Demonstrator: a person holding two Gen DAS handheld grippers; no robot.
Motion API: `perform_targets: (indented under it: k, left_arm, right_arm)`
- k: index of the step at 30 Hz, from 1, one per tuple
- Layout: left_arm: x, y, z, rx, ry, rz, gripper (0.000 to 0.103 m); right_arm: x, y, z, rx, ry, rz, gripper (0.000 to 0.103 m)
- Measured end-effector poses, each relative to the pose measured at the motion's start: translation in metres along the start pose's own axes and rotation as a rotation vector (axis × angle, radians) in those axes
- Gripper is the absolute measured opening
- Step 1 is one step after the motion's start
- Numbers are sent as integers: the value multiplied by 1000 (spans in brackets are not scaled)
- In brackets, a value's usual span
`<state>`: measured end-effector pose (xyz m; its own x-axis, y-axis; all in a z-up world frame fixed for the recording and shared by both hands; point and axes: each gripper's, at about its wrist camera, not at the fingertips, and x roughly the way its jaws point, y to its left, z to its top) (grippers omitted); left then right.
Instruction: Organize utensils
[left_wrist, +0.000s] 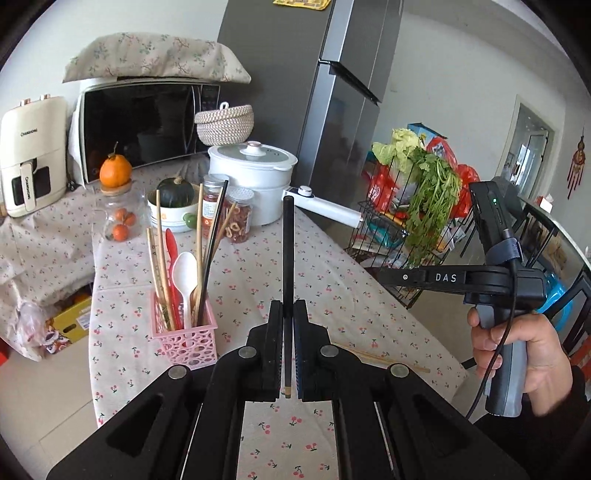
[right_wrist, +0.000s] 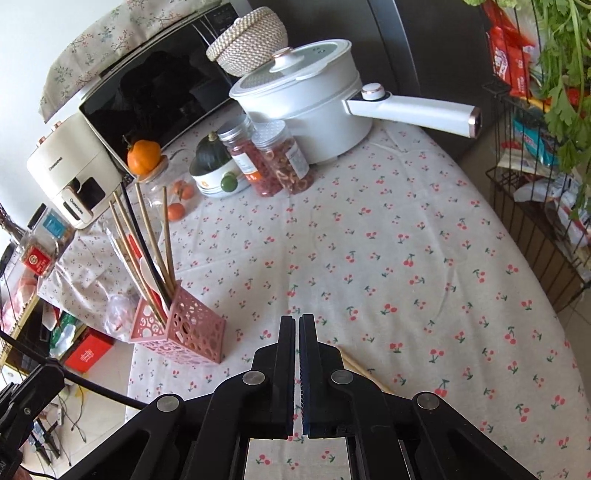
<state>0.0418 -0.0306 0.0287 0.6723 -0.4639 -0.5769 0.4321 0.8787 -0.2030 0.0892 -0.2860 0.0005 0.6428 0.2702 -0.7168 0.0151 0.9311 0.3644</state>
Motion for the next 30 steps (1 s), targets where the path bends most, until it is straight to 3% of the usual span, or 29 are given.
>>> perform_targets:
  k: [3, 6, 7, 10, 13, 15, 17, 21, 25, 30]
  left_arm:
    - [-3, 9, 0, -18, -6, 6, 5]
    - [-2, 19, -2, -49, 10, 5, 5]
    - [0, 21, -3, -57, 19, 3, 5]
    - [5, 24, -9, -61, 49, 5, 5]
    - [10, 27, -16, -58, 77, 7, 5]
    - [12, 29, -20, -56, 92, 8, 5]
    - [14, 32, -24, -56, 104, 16, 5]
    - [14, 39, -25, -75, 109, 20, 5]
    - [15, 41, -22, -87, 110, 16, 5]
    - [18, 34, -18, -91, 110, -12, 5]
  right_arm:
    - [2, 1, 3, -12, 2, 6, 1]
    - [18, -5, 4, -36, 83, -4, 5]
    - [29, -8, 2, -54, 129, -32, 10]
    - [62, -24, -13, -85, 276, -149, 39]
    - [80, -45, -27, -115, 380, -220, 41]
    - [84, -57, -31, -137, 399, -255, 42]
    - [87, -66, -36, -158, 415, -263, 48]
    - [90, -84, -40, -147, 481, -282, 49]
    - [84, -94, -46, -159, 541, -259, 64]
    - [83, -99, -75, -274, 650, -306, 65]
